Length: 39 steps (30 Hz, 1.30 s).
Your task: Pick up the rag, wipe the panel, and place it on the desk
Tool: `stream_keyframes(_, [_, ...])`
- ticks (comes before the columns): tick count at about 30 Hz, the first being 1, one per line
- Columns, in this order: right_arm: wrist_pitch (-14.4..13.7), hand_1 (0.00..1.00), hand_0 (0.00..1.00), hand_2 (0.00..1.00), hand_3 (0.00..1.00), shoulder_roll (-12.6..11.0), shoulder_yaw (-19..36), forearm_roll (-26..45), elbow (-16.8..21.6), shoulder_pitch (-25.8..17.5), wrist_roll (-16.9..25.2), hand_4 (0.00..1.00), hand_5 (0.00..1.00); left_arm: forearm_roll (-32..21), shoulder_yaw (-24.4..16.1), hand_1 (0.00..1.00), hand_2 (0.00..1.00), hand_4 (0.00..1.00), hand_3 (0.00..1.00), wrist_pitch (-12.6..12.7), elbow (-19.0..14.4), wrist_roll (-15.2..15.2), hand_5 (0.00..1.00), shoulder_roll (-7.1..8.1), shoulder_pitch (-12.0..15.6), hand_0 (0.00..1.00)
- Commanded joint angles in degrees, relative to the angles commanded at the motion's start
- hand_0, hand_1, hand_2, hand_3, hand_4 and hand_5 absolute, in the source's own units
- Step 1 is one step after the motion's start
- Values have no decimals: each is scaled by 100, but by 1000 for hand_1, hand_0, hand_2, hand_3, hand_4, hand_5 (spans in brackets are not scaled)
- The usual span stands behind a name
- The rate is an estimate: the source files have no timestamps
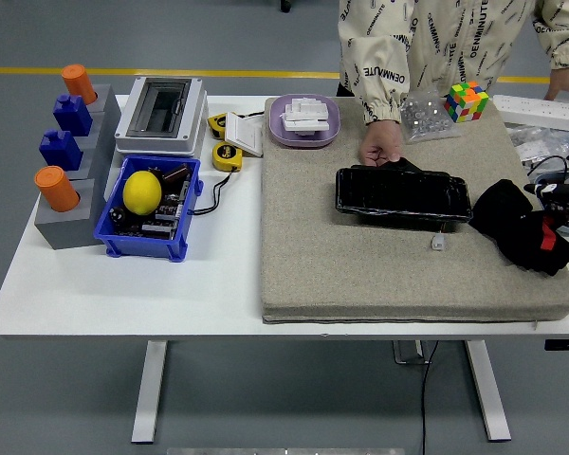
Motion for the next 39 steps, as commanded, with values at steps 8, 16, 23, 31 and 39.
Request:
stream_keyframes(8, [-534, 844, 895, 880, 885, 336, 65, 958, 136, -185, 225, 998, 714, -6, 19, 642, 656, 627, 560, -5, -16, -2, 442, 5, -27, 605])
stream_keyframes(16, [-607, 844, 900, 878, 886, 353, -105, 730, 139, -267, 429, 998, 714, -9, 12, 641, 656, 627, 560, -2, 2, -1, 442, -12, 4, 606])
stream_keyframes(23, [-603, 841, 889, 876, 884, 397, -186, 503, -7, -315, 537, 998, 730, -15, 25, 642, 656, 627, 561, -4, -2, -1, 442, -19, 1, 605])
stream_keyframes(31, [-665, 829, 879, 866, 877, 366, -401, 450, -159, -401, 754, 998, 726, -41, 52, 642, 656, 628, 561, -7, -9, -2, 442, -33, -11, 606])
stream_keyframes(39, [-680, 826, 879, 860, 876, 315, -645, 339, -240, -406, 889, 998, 721, -53, 80, 642, 657, 628, 561, -8, -6, -2, 442, -25, 7, 606])
